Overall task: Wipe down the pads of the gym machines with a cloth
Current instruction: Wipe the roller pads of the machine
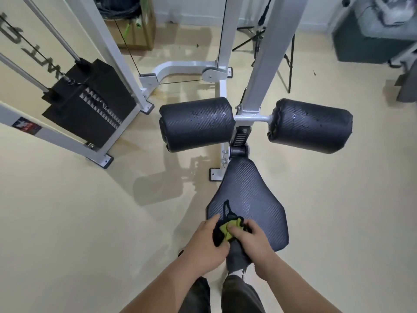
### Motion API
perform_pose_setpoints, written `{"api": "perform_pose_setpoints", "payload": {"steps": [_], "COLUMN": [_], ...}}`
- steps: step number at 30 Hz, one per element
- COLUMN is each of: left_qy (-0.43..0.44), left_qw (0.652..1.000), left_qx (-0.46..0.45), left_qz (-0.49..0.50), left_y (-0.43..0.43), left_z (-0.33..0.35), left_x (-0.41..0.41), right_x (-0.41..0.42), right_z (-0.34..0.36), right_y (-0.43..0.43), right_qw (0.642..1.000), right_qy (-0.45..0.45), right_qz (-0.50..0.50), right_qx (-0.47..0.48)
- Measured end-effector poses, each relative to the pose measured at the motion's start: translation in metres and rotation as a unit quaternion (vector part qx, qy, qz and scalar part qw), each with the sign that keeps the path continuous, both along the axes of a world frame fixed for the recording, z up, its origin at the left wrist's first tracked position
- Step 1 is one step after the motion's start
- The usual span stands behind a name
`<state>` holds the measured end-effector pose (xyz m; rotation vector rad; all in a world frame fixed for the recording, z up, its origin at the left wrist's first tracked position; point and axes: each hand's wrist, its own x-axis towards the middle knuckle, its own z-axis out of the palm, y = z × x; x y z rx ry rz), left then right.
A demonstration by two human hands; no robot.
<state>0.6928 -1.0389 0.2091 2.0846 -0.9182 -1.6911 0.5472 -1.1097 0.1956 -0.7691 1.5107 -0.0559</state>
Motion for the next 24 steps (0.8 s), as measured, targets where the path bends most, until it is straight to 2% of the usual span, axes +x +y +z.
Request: {"api": "perform_pose_setpoints", "payload": {"steps": [3, 5, 7, 9, 12, 14, 17, 20, 24], "left_qy": [0.107, 0.16, 0.18, 0.152, 0.058, 0.018, -0.01, -0.073, -0.187], "left_qw": [0.989, 0.979, 0.973, 0.973, 0.968, 0.962, 0.953, 0.937, 0.936], "left_qx": [-0.001, -0.013, -0.036, -0.054, -0.089, -0.1, -0.097, -0.115, -0.19], "left_qz": [0.102, 0.126, 0.138, 0.166, 0.227, 0.252, 0.288, 0.321, 0.229], "left_y": [-0.03, -0.049, -0.067, -0.081, -0.101, -0.112, -0.129, -0.162, -0.211], "left_z": [0.033, 0.057, 0.082, 0.102, 0.123, 0.136, 0.15, 0.157, 0.159], "left_x": [0.007, 0.01, 0.01, 0.012, 0.018, 0.027, 0.052, 0.097, 0.164], "right_x": [0.004, 0.009, 0.016, 0.021, 0.033, 0.038, 0.05, 0.075, 0.112], "right_z": [0.044, 0.075, 0.103, 0.122, 0.144, 0.155, 0.161, 0.152, 0.139], "right_y": [-0.026, -0.044, -0.066, -0.087, -0.122, -0.147, -0.178, -0.203, -0.225], "right_qw": [0.987, 0.967, 0.943, 0.943, 0.979, 0.979, 0.981, 0.987, 0.985], "right_qy": [-0.114, -0.182, -0.238, -0.262, -0.174, -0.12, -0.13, -0.061, 0.004], "right_qz": [-0.089, -0.126, -0.149, -0.102, 0.08, 0.162, 0.145, 0.118, 0.07], "right_qx": [0.076, 0.127, 0.181, 0.177, 0.072, 0.009, 0.003, -0.092, -0.158]}}
